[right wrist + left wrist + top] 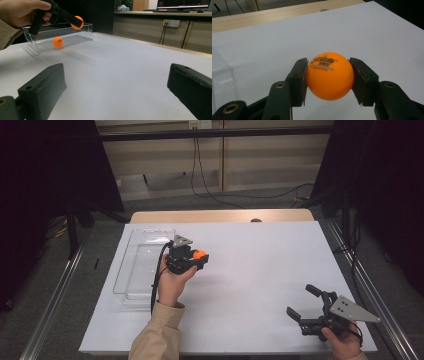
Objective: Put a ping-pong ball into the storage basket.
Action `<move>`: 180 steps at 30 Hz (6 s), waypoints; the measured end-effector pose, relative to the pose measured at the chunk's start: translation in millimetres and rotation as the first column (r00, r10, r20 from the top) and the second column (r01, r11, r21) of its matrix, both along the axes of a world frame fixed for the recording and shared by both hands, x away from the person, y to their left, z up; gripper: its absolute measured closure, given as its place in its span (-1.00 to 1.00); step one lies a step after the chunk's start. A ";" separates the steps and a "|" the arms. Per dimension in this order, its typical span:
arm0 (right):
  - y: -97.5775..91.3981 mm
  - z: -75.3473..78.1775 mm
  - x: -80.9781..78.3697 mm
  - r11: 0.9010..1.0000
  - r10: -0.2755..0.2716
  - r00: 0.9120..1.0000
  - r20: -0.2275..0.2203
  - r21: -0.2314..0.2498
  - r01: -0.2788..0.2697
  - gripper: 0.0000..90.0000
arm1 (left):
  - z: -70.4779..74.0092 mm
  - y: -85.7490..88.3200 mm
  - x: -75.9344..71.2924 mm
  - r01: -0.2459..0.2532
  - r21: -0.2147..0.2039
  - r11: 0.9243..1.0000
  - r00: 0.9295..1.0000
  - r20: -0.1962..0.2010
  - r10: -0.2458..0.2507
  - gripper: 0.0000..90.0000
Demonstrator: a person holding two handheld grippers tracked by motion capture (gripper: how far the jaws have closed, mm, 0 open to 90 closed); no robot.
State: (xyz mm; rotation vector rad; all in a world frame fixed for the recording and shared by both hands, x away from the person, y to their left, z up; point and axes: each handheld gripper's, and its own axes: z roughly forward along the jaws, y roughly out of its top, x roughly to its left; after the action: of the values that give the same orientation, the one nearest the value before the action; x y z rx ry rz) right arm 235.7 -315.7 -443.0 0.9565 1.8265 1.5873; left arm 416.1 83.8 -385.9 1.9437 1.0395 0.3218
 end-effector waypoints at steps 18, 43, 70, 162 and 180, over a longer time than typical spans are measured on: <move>0.2 0.3 -0.3 1.000 0.000 1.000 0.001 0.000 0.000 -0.97 | 5.7 9.4 -0.8 -0.020 -0.003 1.000 1.000 0.000 0.020 0.13; 0.0 0.6 -0.7 1.000 0.000 1.000 0.000 -0.001 0.000 -0.97 | 10.6 25.5 -0.6 -0.044 -0.004 0.999 0.999 -0.006 0.044 0.13; 0.2 0.7 -0.9 1.000 0.002 1.000 0.000 -0.002 -0.002 -0.97 | 12.0 35.0 -0.3 -0.069 -0.005 0.998 0.998 -0.006 0.069 0.13; 0.7 0.5 -0.8 1.000 0.004 1.000 0.001 -0.003 -0.004 -0.97 | 14.6 90.8 -1.0 -0.239 0.024 0.971 0.970 0.040 0.238 0.13; 0.7 0.6 -0.8 1.000 0.006 1.000 0.003 -0.003 -0.006 -0.97 | 11.0 97.5 -0.5 -0.262 0.036 0.964 0.964 0.043 0.261 0.13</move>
State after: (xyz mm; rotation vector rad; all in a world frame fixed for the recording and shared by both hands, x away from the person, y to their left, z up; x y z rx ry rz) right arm 235.0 -315.0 -442.4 0.9477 1.8312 1.5889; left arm 415.6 181.3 -374.9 1.8294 1.2760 0.5291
